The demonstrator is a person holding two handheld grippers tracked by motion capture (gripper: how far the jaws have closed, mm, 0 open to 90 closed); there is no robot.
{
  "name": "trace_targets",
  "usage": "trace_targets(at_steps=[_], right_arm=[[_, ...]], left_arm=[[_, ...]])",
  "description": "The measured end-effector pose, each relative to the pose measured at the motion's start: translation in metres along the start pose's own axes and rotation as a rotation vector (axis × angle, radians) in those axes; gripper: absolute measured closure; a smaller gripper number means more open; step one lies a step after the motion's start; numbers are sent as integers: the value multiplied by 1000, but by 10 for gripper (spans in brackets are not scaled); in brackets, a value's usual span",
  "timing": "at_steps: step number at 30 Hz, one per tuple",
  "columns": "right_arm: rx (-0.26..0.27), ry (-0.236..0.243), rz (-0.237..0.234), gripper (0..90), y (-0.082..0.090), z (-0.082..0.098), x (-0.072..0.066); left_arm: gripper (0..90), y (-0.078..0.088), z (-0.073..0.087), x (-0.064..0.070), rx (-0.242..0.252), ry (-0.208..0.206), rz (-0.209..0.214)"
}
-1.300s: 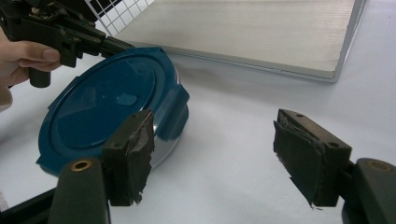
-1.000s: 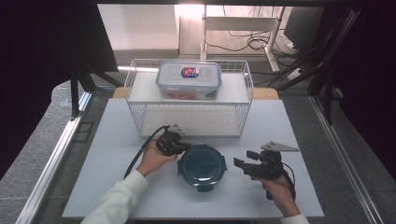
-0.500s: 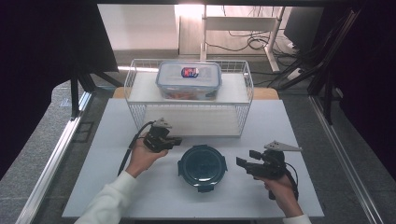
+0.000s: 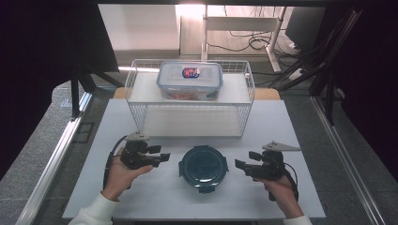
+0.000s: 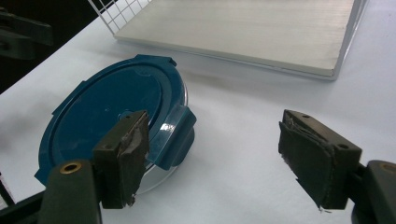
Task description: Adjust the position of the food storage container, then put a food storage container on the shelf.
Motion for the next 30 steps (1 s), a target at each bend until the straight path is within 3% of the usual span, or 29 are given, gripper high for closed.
trace_targets(at_steps=[4,7,12,19,23,27,30], right_arm=[[-6,-4,-6,237,-1,1,0],[-8,-3,-9,235,0,1,0],[-26,-6,-18,218,1,0,-2],[-53,-19,-35,188,1,0,-2],[-73,-29,-43,174,-2,1,-2],[-83,-48,-55,173,-5,1,-2],[-94,-77,-84,170,-7,1,-4]], left_arm=[[251,5,8,8,-10,-12,-14],[221,5,13,8,-14,-6,-23],[175,2,16,-1,-5,87,-10],[142,1,15,-3,10,127,-6],[170,-2,13,-2,26,148,9],[160,-11,13,2,19,194,41],[150,-24,11,9,3,232,88]])
Point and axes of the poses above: each handheld gripper's, and its own axes: y roughly backward along the jaws, z roughly out of its underside, x roughly to its right, the point moved 5 cm from there along -y, roughly forward along the jaws, and after that the axes turned 1 degree about -y, right-handed, at the moved point
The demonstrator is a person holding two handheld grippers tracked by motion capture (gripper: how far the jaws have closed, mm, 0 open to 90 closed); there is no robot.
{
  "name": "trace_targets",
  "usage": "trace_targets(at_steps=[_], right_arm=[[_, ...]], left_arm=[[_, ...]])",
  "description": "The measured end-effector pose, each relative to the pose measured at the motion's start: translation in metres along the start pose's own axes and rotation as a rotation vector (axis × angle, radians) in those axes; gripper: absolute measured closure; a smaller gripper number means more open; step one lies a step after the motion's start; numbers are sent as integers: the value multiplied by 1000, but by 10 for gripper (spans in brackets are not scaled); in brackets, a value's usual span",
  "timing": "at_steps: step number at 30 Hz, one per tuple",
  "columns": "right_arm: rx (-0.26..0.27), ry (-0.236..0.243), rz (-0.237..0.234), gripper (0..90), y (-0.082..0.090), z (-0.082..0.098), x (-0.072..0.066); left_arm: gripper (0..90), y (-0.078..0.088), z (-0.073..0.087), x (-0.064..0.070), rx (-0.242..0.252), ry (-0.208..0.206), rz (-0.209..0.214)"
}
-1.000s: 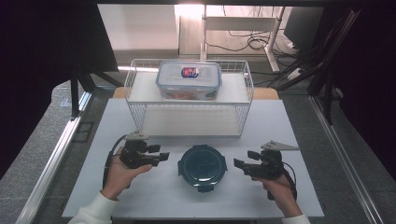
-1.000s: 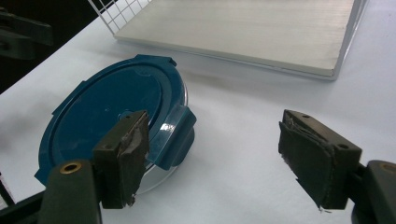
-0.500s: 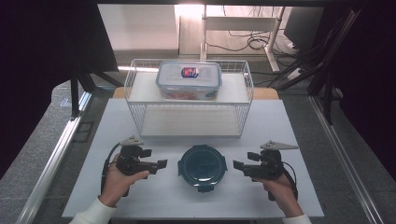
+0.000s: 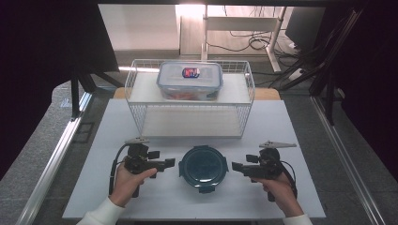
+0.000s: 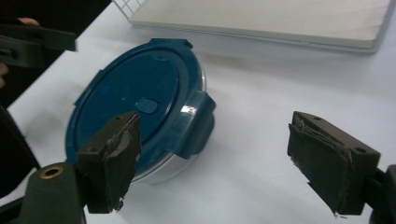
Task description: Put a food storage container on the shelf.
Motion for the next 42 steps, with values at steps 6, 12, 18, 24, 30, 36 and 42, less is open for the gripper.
trace_targets(at_steps=[6,12,18,24,30,36,42], right_arm=[[-26,-47,-46,154,-11,-1,-3],[-93,-104,-92,146,-36,3,-3],[-131,-130,-121,146,-53,5,-5],[-161,-149,-148,156,-65,6,-11],[-186,-211,-190,191,-69,10,-10],[-204,-286,-228,253,-70,11,-11],[-189,-338,-232,324,-64,10,-9]], left_arm=[[120,-20,3,7,-54,33,47],[104,-36,7,3,-88,137,117],[101,-46,13,3,-116,203,174],[119,-55,18,4,-139,249,216],[184,-62,20,10,-156,257,267],[298,-59,20,10,-145,269,223],[360,-55,20,11,-119,304,231]])
Point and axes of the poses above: each handheld gripper's, and its own axes: y roughly backward along the jaws, z roughly out of its underside, x roughly to its right, the point moved 5 cm from there along -y, roughly forward along the jaws, and after that the axes turned 1 degree about -y, right-handed, at the moved point
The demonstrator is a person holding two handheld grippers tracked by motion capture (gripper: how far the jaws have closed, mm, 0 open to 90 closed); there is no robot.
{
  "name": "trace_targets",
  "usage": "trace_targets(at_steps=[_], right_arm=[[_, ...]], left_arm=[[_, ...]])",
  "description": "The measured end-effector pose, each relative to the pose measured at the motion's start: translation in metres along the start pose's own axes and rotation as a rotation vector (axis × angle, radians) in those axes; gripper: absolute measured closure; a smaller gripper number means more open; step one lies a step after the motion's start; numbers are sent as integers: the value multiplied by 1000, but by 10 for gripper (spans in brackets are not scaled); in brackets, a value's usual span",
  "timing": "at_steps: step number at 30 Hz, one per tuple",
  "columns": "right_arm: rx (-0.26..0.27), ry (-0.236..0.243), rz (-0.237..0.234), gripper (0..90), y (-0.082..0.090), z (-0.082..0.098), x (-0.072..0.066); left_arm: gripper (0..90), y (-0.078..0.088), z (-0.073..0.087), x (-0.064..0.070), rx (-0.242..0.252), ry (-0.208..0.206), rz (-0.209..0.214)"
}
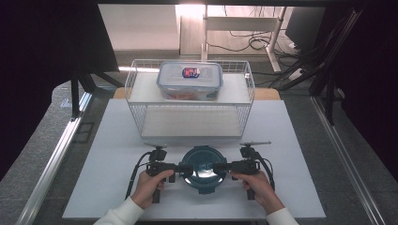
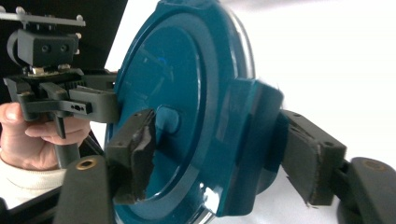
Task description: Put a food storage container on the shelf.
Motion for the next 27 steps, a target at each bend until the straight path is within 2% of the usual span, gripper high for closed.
trace_targets(at_steps=[3,4,5,8,10,12,15,20,25,27], right_arm=[[15,-5,10,338,3,1,-2],[23,-3,15,343,4,1,-4],[33,2,19,355,5,1,-6],[48,41,29,364,8,2,-12],[51,67,32,365,8,4,-16],[70,69,30,366,9,4,-19],[90,83,30,367,12,2,-23],[127,155,38,368,20,-6,-42],[157,200,36,368,24,-17,-60],[160,206,33,368,25,-19,-62]], left_arm=[[385,2,0,3,6,-4,-9],[392,5,1,7,10,-25,-23],[401,7,0,9,23,-30,-27],[419,12,-2,13,49,-51,-42],[421,16,-4,14,57,-63,-43],[424,17,-5,15,62,-65,-42],[430,23,-7,20,74,-89,-34],[430,37,-14,32,106,-125,-29],[430,53,-22,42,140,-154,-36],[430,56,-24,44,143,-161,-38]])
Point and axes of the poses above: each handheld gripper's, and its own axes: y roughly backward along the jaws, z roughly out of its underside, x roughly to its right, the point moved 5 cm from there along -y, roughly forward along the jaws, and after that the axes turned 1 degree about -y, right-handed, at the moved point
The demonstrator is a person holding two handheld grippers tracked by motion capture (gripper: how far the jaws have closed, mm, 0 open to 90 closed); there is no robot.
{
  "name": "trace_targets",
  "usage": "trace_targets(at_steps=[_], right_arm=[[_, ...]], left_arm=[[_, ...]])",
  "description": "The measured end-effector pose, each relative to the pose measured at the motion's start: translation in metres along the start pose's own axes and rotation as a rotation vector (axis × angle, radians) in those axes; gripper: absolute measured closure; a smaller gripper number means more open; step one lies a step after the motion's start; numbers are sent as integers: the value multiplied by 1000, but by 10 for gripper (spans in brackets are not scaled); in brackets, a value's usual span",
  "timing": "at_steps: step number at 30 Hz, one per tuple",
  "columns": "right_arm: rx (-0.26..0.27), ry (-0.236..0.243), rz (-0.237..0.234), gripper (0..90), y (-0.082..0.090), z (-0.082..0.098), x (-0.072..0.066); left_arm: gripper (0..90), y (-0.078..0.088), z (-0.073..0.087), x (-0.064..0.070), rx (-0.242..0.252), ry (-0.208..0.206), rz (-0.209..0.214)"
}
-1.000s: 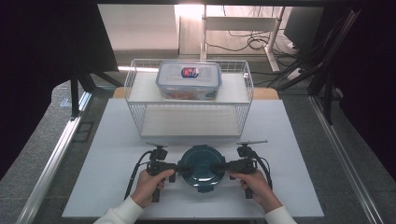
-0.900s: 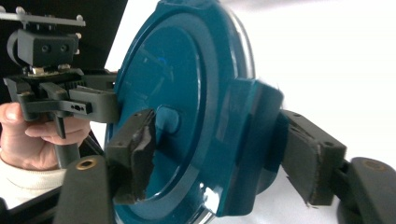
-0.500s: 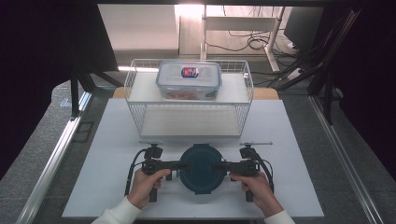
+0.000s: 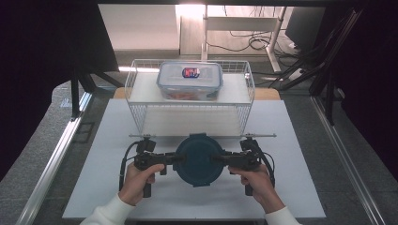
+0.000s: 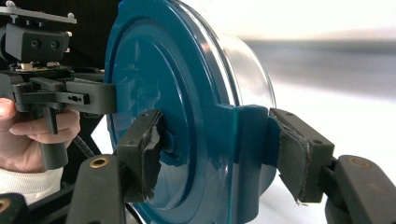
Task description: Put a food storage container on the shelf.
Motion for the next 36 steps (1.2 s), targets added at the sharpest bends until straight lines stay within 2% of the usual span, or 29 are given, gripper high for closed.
trace_targets(at_steps=[1,4,10,13,15,17,21,30,32,36], right_arm=[[6,14,-5,368,1,-6,-7],[16,27,-8,368,3,-11,-13],[45,68,-9,368,10,-29,-29],[65,96,-2,369,17,-45,-38],[69,101,-2,369,18,-48,-40],[84,111,-5,369,21,-60,-44],[93,115,-11,369,24,-70,-48],[113,165,-4,371,36,-110,-71],[114,171,-3,371,37,-113,-72],[134,201,3,371,40,-135,-86]], left_arm=[[430,7,-5,4,8,-15,-4],[432,12,-9,8,14,-29,-5],[434,26,-28,20,46,-68,-6],[434,32,-42,27,61,-89,0],[435,34,-46,28,63,-92,0],[435,38,-57,33,72,-116,-4],[438,43,-68,38,77,-128,-2],[439,61,-101,52,107,-154,7],[439,64,-105,54,110,-155,8],[439,76,-126,59,120,-156,15]])
Point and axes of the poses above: each handheld gripper's, and its own axes: y roughly backward along the jaws, z roughly out of its underside, x roughly to its right, the point moved 5 cm from there along -y, roughly forward along the jaws, and after that the axes turned 1 degree about -y, right-handed, at the moved point
